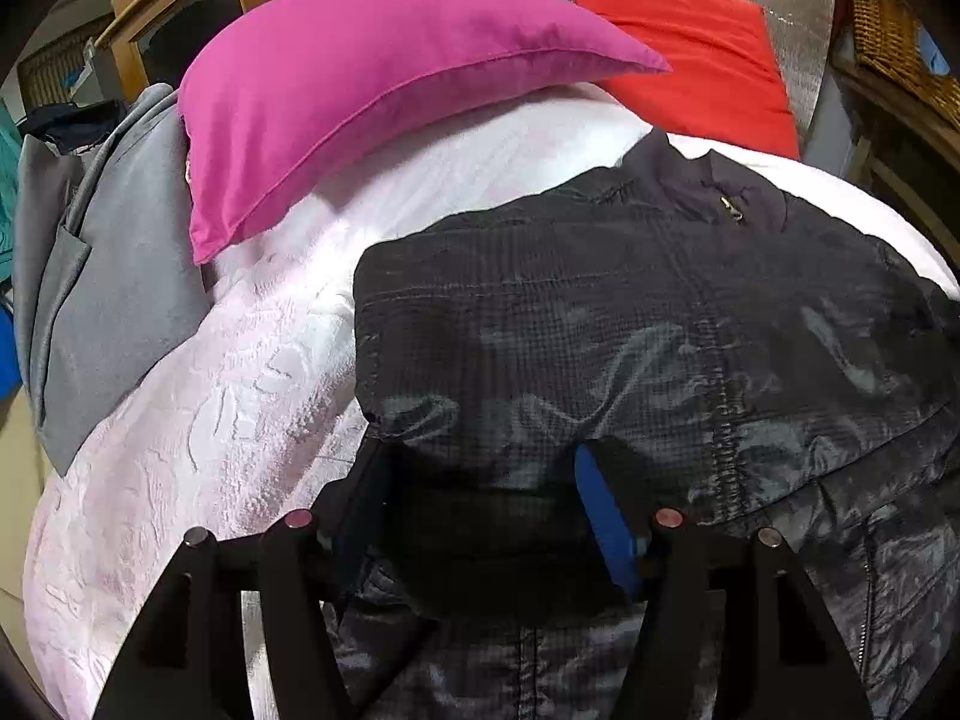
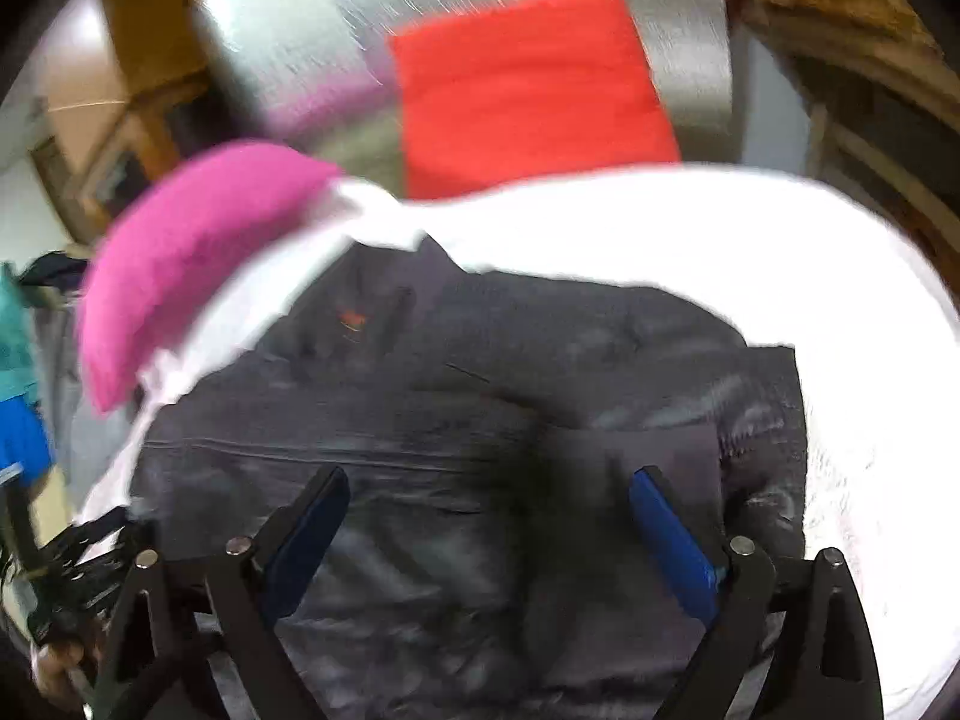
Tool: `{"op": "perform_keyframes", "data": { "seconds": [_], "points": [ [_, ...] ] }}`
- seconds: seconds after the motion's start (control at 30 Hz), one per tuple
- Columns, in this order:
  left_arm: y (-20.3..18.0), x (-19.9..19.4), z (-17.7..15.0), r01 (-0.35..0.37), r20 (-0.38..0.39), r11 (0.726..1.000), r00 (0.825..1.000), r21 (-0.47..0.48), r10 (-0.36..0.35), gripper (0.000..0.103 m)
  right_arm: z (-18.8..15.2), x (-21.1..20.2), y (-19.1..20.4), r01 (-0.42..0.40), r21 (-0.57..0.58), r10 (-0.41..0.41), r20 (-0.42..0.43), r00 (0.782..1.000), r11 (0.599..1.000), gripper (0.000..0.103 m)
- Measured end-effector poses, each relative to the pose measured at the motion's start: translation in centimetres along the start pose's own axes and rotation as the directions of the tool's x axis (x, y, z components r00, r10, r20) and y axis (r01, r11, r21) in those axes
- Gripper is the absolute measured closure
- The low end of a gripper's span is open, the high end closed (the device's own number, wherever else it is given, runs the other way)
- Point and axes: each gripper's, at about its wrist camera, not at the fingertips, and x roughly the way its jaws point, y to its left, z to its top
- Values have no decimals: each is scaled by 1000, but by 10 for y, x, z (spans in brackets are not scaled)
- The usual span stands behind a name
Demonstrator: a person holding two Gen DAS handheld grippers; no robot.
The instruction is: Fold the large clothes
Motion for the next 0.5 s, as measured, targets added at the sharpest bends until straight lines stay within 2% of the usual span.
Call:
{"op": "perform_keyframes", "data": {
  "seconds": [0.03,0.1,0.17,0.27,0.43,0.5],
  "points": [
    [-1,1,0,2,-1,1000,1000,0,-2,37,-4,11,-3,10,-5,-11,-30,999,1000,6],
    [-1,-1,-1,-3,-5,1000,1000,2,3,36,-7,0,5,24,-47,-23,10,1000,999,6],
    [1,-6,-3,1,-6,1000,1000,9,-1,36,-10,-17,6,-26,-46,28,39,999,999,6],
    [6,-24,-9,8,10,1000,1000,-7,-8,36,-30,-53,-1,-42,-33,44,89,995,999,6],
    [15,-68,-41,45,40,999,998,-20,-44,36,-89,-111,-21,-43,-29,46,113,993,999,6],
    [20,-85,-64,59,48,998,997,-34,-57,32,-114,-129,-41,-51,1,51,112,992,999,6]
  ]
}}
